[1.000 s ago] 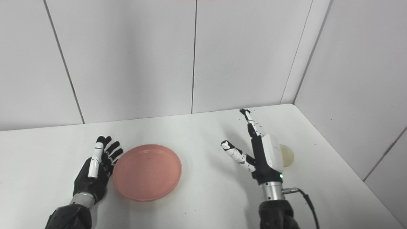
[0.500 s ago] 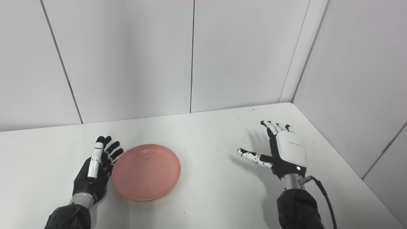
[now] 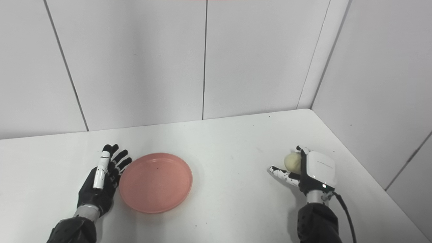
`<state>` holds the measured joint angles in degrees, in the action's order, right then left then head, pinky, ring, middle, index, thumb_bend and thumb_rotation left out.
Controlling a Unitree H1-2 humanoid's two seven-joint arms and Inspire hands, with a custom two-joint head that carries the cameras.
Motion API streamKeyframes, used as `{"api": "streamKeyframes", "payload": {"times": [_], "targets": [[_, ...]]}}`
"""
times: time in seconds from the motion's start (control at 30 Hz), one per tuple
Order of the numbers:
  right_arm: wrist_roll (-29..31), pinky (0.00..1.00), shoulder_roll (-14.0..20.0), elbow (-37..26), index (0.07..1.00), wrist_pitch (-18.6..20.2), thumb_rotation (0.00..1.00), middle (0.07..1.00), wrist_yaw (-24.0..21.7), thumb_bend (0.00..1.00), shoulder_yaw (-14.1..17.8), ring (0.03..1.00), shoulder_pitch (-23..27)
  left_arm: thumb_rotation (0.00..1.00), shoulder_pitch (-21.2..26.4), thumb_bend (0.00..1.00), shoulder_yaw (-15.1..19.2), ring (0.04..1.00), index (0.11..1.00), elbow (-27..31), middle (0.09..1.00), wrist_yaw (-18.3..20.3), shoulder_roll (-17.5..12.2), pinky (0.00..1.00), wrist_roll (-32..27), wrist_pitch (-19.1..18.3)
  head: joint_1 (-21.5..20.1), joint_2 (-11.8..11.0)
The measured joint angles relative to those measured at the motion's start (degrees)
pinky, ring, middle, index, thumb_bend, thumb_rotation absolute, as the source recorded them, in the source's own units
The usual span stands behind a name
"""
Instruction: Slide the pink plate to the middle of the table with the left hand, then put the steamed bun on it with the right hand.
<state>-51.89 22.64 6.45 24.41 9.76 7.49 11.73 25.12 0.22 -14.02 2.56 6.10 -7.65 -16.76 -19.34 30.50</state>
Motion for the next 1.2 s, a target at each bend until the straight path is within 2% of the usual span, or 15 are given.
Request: {"api": "streamKeyframes", "payload": {"times": [0.1, 0.5, 0.63, 0.7, 0.73, 0.77, 0.8, 0.83, 0.87, 0.9, 0.97, 1.1, 1.13, 1.2], "targets": [[0.36, 0.82, -0.4, 1.05, 0.796, 1.75, 0.68, 0.829, 0.24, 0.86, 0.35, 0.808, 0.84, 0.88, -0.01, 0.59, -0.03, 0.885, 0.943, -0.01, 0.915, 0.02, 0.0, 0.85, 0.0, 0.0, 0.09, 0.0], [0.48, 0.8, -0.79, 1.43, 0.8, 2.01, 0.68, 0.835, 0.87, 0.83, 2.2, 0.799, 1.01, 0.9, -0.01, 0.59, -0.32, 0.878, 0.948, -0.05, 0.912, 0.28, -0.02, 0.85, 0.11, -0.02, 0.53, 0.17], [0.54, 0.8, -1.32, 1.35, 0.794, 2.02, 0.61, 0.834, 0.82, 0.82, 3.11, 0.812, 1.02, 0.89, -0.01, 0.6, -0.59, 0.871, 0.942, -0.06, 0.907, 0.3, -0.06, 0.84, 0.11, -0.03, 0.61, 0.18], [0.71, 0.77, -1.7, 1.13, 0.783, 2.04, 0.55, 0.827, 0.77, 0.79, 3.45, 0.809, 1.02, 0.89, -0.02, 0.6, -0.75, 0.867, 0.938, -0.06, 0.903, 0.3, -0.14, 0.84, 0.12, -0.04, 0.62, 0.18], [0.9, 0.74, -1.96, 0.94, 0.765, 2.04, 0.48, 0.804, 0.73, 0.78, 3.68, 0.783, 1.02, 0.89, -0.02, 0.6, -0.82, 0.866, 0.937, -0.05, 0.902, 0.3, -0.14, 0.84, 0.12, -0.05, 0.62, 0.18], [1.12, 0.54, -2.2, 0.8, 0.708, 2.04, 0.3, 0.661, 0.76, 0.75, 3.9, 0.588, 1.02, 0.89, -0.02, 0.61, -0.89, 0.862, 0.935, -0.05, 0.901, 0.3, -0.15, 0.83, 0.12, -0.06, 0.62, 0.18], [1.94, 0.42, -2.42, 0.66, 0.678, 2.04, 0.21, 0.579, 0.9, 0.74, 4.19, 0.478, 1.03, 0.89, -0.02, 0.61, -1.0, 0.859, 0.934, -0.04, 0.901, 0.31, -0.15, 0.83, 0.11, -0.07, 0.62, 0.18], [2.91, 0.4, -2.56, 0.65, 0.674, 2.03, 0.2, 0.567, 1.12, 0.74, 4.48, 0.463, 1.07, 0.89, -0.02, 0.61, -1.08, 0.859, 0.934, -0.04, 0.901, 0.34, -0.16, 0.83, 0.11, -0.07, 0.62, 0.18], [3.51, 0.28, -2.58, 0.64, 0.644, 2.03, 0.11, 0.45, 1.73, 0.74, 4.62, 0.341, 1.17, 0.88, -0.02, 0.61, -1.13, 0.853, 0.932, -0.04, 0.899, 0.36, -0.19, 0.82, 0.11, -0.07, 0.62, 0.18], [4.19, 0.22, -2.55, 0.63, 0.625, 2.03, 0.06, 0.382, 2.09, 0.74, 4.82, 0.277, 1.48, 0.88, -0.02, 0.61, -1.13, 0.849, 0.93, -0.05, 0.897, 0.37, -0.25, 0.81, 0.09, -0.1, 0.62, 0.18], [4.86, 0.16, -2.48, 0.55, 0.616, 2.03, 0.01, 0.321, 2.02, 0.75, 5.19, 0.222, 2.35, 0.88, -0.02, 0.61, -1.17, 0.845, 0.928, -0.03, 0.895, 0.41, -0.32, 0.81, 0.06, -0.25, 0.62, 0.26], [2.87, 0.14, -2.33, -0.12, 0.615, 2.03, 0.0, 0.308, -0.95, 0.75, 7.11, 0.203, 3.53, 0.86, -0.03, 0.62, -1.3, 0.835, 0.921, 0.13, 0.889, 0.64, -0.34, 0.8, -0.06, -0.41, 0.44, 0.61], [2.39, 0.15, -2.35, -0.41, 0.569, 2.03, 0.0, 0.368, -2.26, 0.67, 7.73, 0.212, 3.51, 0.86, -0.04, 0.62, -1.25, 0.836, 0.924, 0.19, 0.89, 0.68, -0.41, 0.8, -0.07, -0.42, 0.44, 0.62], [0.85, 0.15, -2.58, -1.22, 0.515, 2.03, 0.0, 0.436, -4.55, 0.58, 8.51, 0.219, 3.42, 0.86, -0.04, 0.62, -1.25, 0.836, 0.925, 0.19, 0.89, 0.75, -0.63, 0.79, -0.08, -0.42, 0.35, 0.7]]}}
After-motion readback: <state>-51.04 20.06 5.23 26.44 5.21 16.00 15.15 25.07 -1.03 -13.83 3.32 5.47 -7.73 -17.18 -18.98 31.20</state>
